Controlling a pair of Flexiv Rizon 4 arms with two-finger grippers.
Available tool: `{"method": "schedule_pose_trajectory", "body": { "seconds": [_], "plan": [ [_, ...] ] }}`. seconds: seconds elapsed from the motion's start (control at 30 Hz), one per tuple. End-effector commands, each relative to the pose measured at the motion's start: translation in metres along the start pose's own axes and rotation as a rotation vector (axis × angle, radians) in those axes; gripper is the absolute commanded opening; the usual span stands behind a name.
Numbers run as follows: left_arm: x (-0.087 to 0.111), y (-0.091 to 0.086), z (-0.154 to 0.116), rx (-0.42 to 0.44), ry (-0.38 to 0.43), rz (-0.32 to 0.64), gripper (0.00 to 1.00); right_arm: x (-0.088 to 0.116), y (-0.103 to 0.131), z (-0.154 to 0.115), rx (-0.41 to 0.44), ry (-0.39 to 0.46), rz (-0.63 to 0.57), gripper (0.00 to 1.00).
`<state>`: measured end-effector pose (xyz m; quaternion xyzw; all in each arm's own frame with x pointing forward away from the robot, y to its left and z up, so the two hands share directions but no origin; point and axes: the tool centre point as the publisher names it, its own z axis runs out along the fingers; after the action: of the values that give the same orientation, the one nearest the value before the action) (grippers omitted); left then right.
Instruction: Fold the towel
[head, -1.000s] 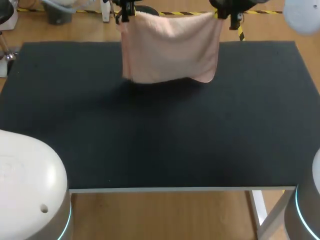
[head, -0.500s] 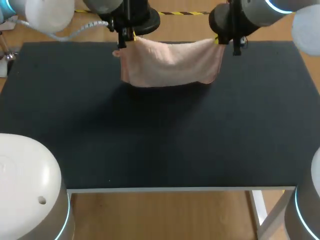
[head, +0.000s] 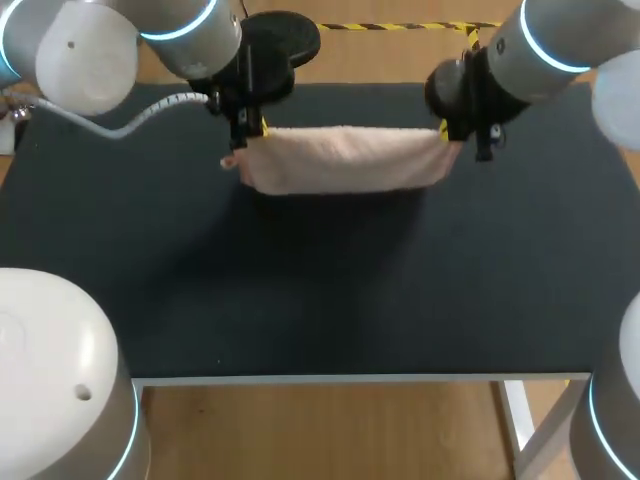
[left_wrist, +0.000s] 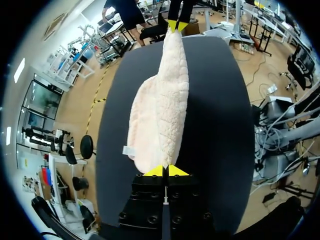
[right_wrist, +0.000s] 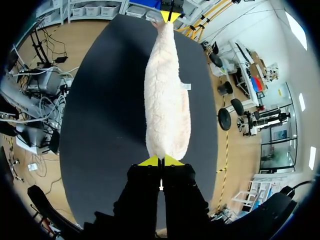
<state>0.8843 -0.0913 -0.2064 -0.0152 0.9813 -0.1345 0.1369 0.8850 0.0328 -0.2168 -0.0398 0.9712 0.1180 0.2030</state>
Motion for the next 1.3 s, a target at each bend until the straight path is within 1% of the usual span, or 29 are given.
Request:
{"method": "schedule_pose_trajectory", "body": {
  "seconds": [0.03, 0.13, 0.17, 0.23, 0.27, 0.4, 0.5, 0.57, 0.8, 1.03, 1.17, 1.3],
  "plan": [
    [-0.006, -0.003, 0.031, 0.005, 0.07, -0.008, 0.0, 0.005, -0.006, 0.031, -0.01, 0.048, 0.017, 0.0],
    [-0.004, -0.001, 0.051, -0.002, 0.134, -0.021, 0.0, 0.013, -0.011, 0.049, 0.0, 0.105, 0.038, 0.0],
    [-0.003, 0.0, 0.059, -0.021, 0.15, -0.027, 0.0, 0.016, -0.013, 0.055, 0.006, 0.118, 0.04, 0.0],
    [-0.002, 0.003, 0.073, -0.009, 0.194, -0.04, 0.0, 0.02, -0.015, 0.068, 0.013, 0.148, 0.051, 0.0],
    [-0.003, 0.004, 0.08, -0.028, 0.211, -0.049, 0.0, 0.022, -0.016, 0.073, 0.016, 0.161, 0.05, 0.0],
    [-0.007, 0.01, 0.104, -0.037, 0.27, -0.073, 0.0, 0.021, -0.02, 0.097, 0.035, 0.194, 0.061, 0.0],
    [-0.015, 0.016, 0.119, -0.045, 0.301, -0.09, 0.0, 0.011, -0.023, 0.114, 0.051, 0.204, 0.072, 0.0],
    [-0.023, 0.019, 0.13, -0.067, 0.322, -0.099, 0.0, 0.002, -0.025, 0.125, 0.06, 0.211, 0.084, 0.0],
    [-0.055, 0.029, 0.162, -0.085, 0.355, -0.107, 0.0, -0.037, -0.032, 0.16, 0.088, 0.207, 0.111, 0.0],
    [-0.091, 0.038, 0.173, -0.087, 0.335, -0.12, 0.0, -0.07, -0.041, 0.183, 0.106, 0.188, 0.147, 0.0],
    [-0.106, 0.042, 0.176, -0.087, 0.328, -0.12, 0.0, -0.083, -0.047, 0.191, 0.117, 0.181, 0.17, 0.0],
    [-0.117, 0.047, 0.18, -0.09, 0.328, -0.125, 0.0, -0.092, -0.051, 0.198, 0.129, 0.18, 0.192, 0.0]
  ]
}}
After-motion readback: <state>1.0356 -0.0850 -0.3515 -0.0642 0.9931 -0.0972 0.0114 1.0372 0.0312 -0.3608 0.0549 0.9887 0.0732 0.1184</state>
